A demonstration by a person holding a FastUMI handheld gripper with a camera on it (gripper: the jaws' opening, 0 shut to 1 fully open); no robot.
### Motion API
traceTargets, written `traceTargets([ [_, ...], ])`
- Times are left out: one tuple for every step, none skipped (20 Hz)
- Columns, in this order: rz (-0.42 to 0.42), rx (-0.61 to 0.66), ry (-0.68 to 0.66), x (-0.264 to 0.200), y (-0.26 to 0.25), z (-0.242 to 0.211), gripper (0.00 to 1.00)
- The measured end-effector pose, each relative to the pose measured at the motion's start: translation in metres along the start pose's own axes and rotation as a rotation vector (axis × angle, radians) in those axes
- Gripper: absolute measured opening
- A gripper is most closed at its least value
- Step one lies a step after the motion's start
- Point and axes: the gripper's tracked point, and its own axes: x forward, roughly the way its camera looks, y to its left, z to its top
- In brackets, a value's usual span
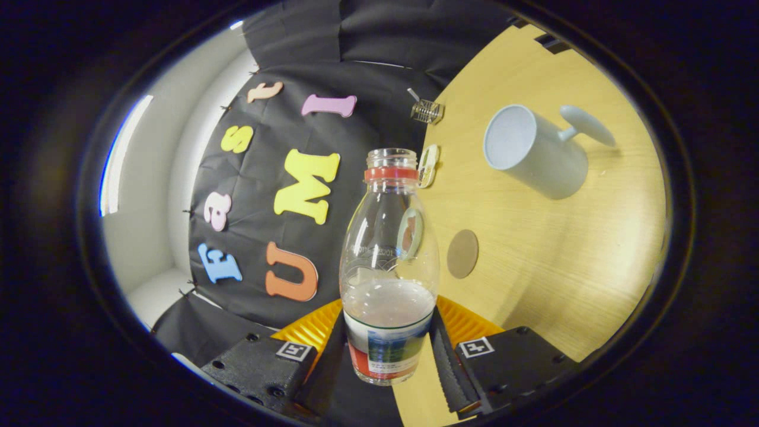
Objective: Take the bottle from table, then pour the juice into the cup, finally place the bottle on the coaster
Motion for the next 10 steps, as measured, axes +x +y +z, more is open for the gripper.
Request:
traceTargets([
  [0.0, 0.035, -0.002, 0.002, 0.0, 0.003, 0.75],
  [0.001, 0.06, -0.002, 0.004, 0.0, 0.005, 0.75],
  [0.002, 0.082, -0.003, 0.005, -0.002, 0.005, 0.75],
  [0.002, 0.097, -0.004, 0.008, -0.003, 0.007, 0.75],
  [0.005, 0.108, -0.005, 0.01, -0.001, 0.008, 0.75],
  [0.008, 0.118, -0.004, 0.012, 0.001, 0.009, 0.75],
  [0.013, 0.131, -0.005, 0.012, 0.004, 0.011, 0.75],
  [0.014, 0.149, -0.005, 0.014, 0.005, 0.012, 0.75],
  [0.015, 0.166, -0.007, 0.015, 0.005, 0.014, 0.75],
  [0.017, 0.187, -0.011, 0.016, 0.006, 0.016, 0.75],
])
